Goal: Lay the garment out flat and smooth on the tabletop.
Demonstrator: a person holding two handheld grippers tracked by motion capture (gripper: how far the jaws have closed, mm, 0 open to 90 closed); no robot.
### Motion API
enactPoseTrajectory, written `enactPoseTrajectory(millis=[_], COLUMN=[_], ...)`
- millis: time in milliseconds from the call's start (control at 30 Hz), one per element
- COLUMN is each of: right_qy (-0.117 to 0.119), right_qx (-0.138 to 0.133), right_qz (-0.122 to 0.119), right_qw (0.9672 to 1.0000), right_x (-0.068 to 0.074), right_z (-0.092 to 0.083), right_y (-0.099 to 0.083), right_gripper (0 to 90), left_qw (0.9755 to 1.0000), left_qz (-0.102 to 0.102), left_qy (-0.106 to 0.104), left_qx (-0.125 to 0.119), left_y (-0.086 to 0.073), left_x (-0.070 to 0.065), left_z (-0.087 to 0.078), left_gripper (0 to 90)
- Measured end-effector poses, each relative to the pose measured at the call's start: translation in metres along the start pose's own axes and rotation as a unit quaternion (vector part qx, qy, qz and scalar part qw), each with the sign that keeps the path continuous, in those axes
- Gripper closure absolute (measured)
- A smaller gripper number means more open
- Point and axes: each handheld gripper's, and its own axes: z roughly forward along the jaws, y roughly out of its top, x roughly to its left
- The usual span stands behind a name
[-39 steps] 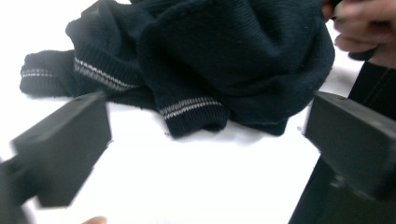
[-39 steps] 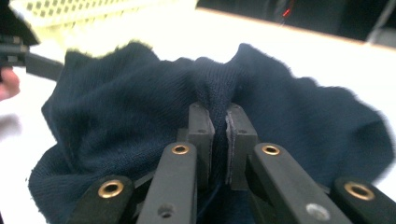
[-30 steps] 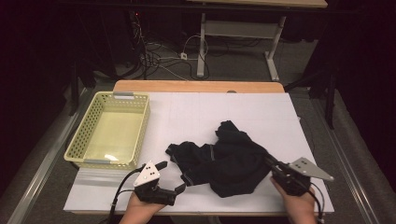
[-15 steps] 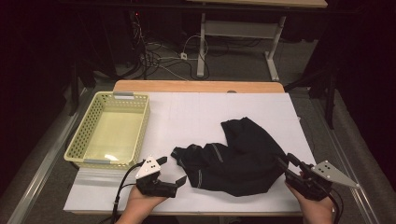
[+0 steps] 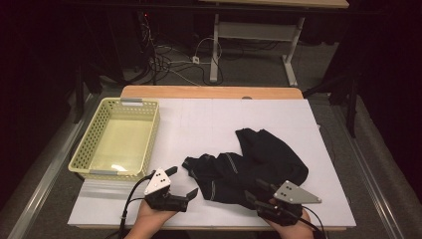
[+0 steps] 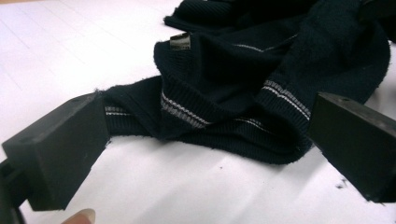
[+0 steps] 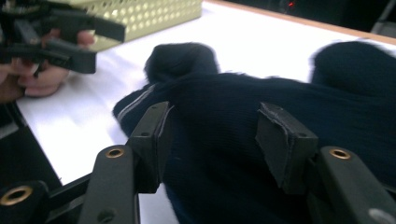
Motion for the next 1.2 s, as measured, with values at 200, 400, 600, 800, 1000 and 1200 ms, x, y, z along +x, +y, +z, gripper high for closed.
enactPoseTrajectory(millis=[200,400,600,800,1000,1200], right_qy=[-0.016,-0.070,-0.109,-0.131,-0.139,-0.144], right_qx=[-0.014,-0.041,-0.040,-0.014,0.012,0.017], right_qz=[0.003,0.030,0.056,0.087,0.108,0.115], right_qw=[0.9998,0.9963,0.9916,0.9875,0.9843,0.9827], right_x=[-0.001,-0.030,-0.056,-0.077,-0.089,-0.092], right_z=[-0.001,-0.025,-0.038,-0.042,-0.041,-0.042], right_y=[0.011,0.014,0.001,-0.017,-0.034,-0.039], right_gripper=[36.7,36.1,30.0,22.4,20.8,18.4], left_qw=[0.9999,0.9999,1.0000,1.0000,1.0000,1.0000], left_qz=[0.008,0.009,0.006,0.006,0.005,-0.002], left_qy=[-0.001,-0.007,-0.005,-0.004,0.002,0.002], left_qx=[-0.007,-0.005,0.001,0.001,0.002,0.007], left_y=[-0.001,-0.001,0.000,-0.001,0.000,0.000], left_x=[-0.002,-0.002,-0.002,-0.002,-0.002,-0.001], left_z=[-0.002,-0.001,0.000,0.000,0.000,0.001], left_gripper=[0.0,0.0,0.2,0.7,0.7,0.7])
